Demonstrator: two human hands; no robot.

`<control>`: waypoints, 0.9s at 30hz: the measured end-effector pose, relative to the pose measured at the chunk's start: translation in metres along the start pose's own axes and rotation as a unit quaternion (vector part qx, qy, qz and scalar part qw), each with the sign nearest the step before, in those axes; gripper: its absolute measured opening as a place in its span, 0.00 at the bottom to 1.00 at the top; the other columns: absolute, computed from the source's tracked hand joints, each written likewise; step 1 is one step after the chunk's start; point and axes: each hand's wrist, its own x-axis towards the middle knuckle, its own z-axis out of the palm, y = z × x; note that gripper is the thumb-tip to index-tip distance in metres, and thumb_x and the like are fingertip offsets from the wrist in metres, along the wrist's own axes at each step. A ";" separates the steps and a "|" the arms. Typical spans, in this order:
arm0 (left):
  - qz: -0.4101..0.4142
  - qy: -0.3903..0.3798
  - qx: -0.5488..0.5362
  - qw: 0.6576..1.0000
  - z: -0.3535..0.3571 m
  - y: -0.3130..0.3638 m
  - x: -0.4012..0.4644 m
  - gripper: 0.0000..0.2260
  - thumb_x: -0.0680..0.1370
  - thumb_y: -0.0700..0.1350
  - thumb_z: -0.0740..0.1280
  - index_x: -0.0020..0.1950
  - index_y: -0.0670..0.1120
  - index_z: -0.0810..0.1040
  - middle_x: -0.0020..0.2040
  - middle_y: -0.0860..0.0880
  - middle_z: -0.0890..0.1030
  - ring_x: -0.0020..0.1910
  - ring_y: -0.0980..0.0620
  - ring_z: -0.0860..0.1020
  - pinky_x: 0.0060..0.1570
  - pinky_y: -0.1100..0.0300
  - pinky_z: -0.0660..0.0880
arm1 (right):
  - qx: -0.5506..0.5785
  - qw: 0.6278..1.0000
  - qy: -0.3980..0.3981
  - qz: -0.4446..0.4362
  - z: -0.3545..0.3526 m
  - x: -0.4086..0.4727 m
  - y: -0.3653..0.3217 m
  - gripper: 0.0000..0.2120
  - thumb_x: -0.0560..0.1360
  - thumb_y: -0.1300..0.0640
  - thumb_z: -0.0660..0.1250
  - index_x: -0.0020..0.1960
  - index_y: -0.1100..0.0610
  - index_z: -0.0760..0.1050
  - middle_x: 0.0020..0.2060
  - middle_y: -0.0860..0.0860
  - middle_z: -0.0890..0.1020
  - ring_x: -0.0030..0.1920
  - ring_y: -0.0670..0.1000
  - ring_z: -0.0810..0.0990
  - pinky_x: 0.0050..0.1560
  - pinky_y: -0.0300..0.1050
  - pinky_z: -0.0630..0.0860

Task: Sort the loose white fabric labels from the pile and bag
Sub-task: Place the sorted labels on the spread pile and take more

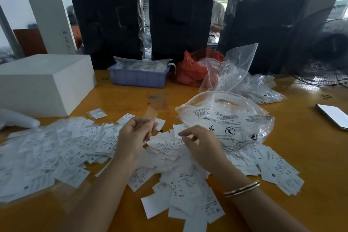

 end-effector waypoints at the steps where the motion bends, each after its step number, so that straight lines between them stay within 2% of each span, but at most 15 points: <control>1: 0.001 0.006 0.003 1.000 0.000 -0.001 0.001 0.04 0.76 0.40 0.69 0.47 0.47 0.80 0.39 0.51 0.85 0.42 0.53 0.82 0.44 0.59 0.77 | -0.072 0.997 -0.031 -0.022 0.002 -0.001 0.001 0.10 0.78 0.54 0.62 0.57 0.47 0.78 0.53 0.40 0.78 0.51 0.36 0.72 0.54 0.31 0.64; 2: 0.003 0.014 0.009 1.000 0.000 -0.002 0.001 0.04 0.76 0.41 0.69 0.47 0.49 0.81 0.38 0.51 0.85 0.41 0.54 0.82 0.42 0.60 0.76 | -0.131 0.989 -0.059 -0.039 0.005 -0.002 0.001 0.13 0.78 0.52 0.60 0.61 0.46 0.76 0.59 0.40 0.76 0.58 0.41 0.70 0.59 0.38 0.60; 4: 0.011 0.023 0.025 0.999 0.000 -0.003 0.000 0.03 0.76 0.43 0.69 0.46 0.51 0.82 0.38 0.52 0.85 0.40 0.54 0.82 0.41 0.62 0.76 | -0.202 0.973 -0.083 -0.070 0.013 -0.003 0.000 0.18 0.78 0.50 0.57 0.66 0.46 0.72 0.64 0.40 0.74 0.64 0.46 0.66 0.62 0.45 0.56; 8: 0.021 0.013 0.048 0.999 0.001 -0.004 -0.002 0.02 0.75 0.47 0.70 0.47 0.52 0.82 0.39 0.54 0.85 0.41 0.57 0.83 0.41 0.64 0.76 | -0.254 0.959 -0.056 -0.111 0.018 -0.003 -0.003 0.17 0.80 0.49 0.54 0.66 0.46 0.73 0.60 0.43 0.78 0.61 0.48 0.70 0.60 0.46 0.56; 11: 0.025 0.004 0.073 0.997 0.003 -0.003 -0.004 0.03 0.74 0.49 0.70 0.46 0.53 0.81 0.39 0.54 0.85 0.42 0.56 0.83 0.40 0.65 0.74 | -0.226 0.967 -0.023 -0.119 0.016 -0.004 -0.004 0.15 0.80 0.49 0.55 0.59 0.46 0.78 0.54 0.41 0.80 0.57 0.46 0.72 0.54 0.43 0.55; 14: 0.032 0.002 0.096 0.995 0.004 -0.003 -0.005 0.02 0.74 0.49 0.71 0.43 0.52 0.82 0.37 0.54 0.84 0.40 0.54 0.80 0.40 0.63 0.74 | -0.189 0.977 -0.015 -0.103 0.016 -0.007 -0.005 0.10 0.78 0.52 0.60 0.52 0.46 0.80 0.51 0.40 0.80 0.55 0.45 0.72 0.50 0.42 0.55; 17: 0.041 0.003 0.118 0.992 0.004 -0.002 -0.006 0.05 0.73 0.51 0.71 0.41 0.51 0.82 0.31 0.57 0.81 0.35 0.56 0.76 0.37 0.64 0.73 | -0.090 0.994 -0.007 -0.068 0.017 -0.008 -0.006 0.08 0.74 0.59 0.66 0.46 0.48 0.82 0.54 0.42 0.77 0.57 0.44 0.71 0.54 0.40 0.58; 19: 0.042 -0.003 0.123 0.991 0.005 -0.001 -0.007 0.07 0.73 0.52 0.71 0.41 0.49 0.82 0.31 0.56 0.80 0.36 0.55 0.77 0.37 0.63 0.73 | 0.031 0.999 0.017 -0.024 0.014 -0.010 -0.008 0.15 0.72 0.67 0.67 0.39 0.47 0.82 0.52 0.42 0.76 0.53 0.39 0.72 0.54 0.33 0.65; 21: 0.043 -0.003 0.119 0.992 0.005 0.000 -0.007 0.07 0.73 0.51 0.72 0.43 0.48 0.81 0.36 0.51 0.82 0.37 0.53 0.78 0.38 0.62 0.75 | 0.136 0.989 0.031 0.039 0.012 -0.010 -0.010 0.22 0.72 0.70 0.64 0.34 0.44 0.80 0.45 0.40 0.77 0.42 0.34 0.73 0.42 0.26 0.67; 23: 0.043 0.000 0.114 0.993 0.006 0.000 -0.007 0.06 0.73 0.50 0.71 0.43 0.48 0.80 0.38 0.50 0.83 0.37 0.54 0.79 0.38 0.62 0.76 | 0.212 0.972 0.039 0.091 0.010 -0.010 -0.011 0.23 0.73 0.71 0.61 0.35 0.45 0.80 0.32 0.42 0.77 0.26 0.38 0.69 0.28 0.30 0.64; 25: 0.040 -0.003 0.097 0.995 0.006 0.000 -0.009 0.06 0.74 0.49 0.71 0.45 0.48 0.80 0.36 0.52 0.84 0.33 0.59 0.79 0.33 0.66 0.75 | 0.253 0.958 0.046 0.126 0.009 -0.011 -0.009 0.21 0.75 0.71 0.59 0.38 0.48 0.81 0.25 0.45 0.76 0.20 0.41 0.62 0.22 0.33 0.60; 27: 0.027 -0.011 0.065 0.997 0.006 0.000 -0.009 0.06 0.74 0.48 0.71 0.46 0.46 0.80 0.37 0.52 0.84 0.33 0.60 0.80 0.31 0.69 0.74 | 0.284 0.948 0.039 0.140 0.008 -0.011 -0.008 0.21 0.76 0.71 0.57 0.44 0.50 0.82 0.25 0.43 0.78 0.20 0.41 0.62 0.21 0.32 0.60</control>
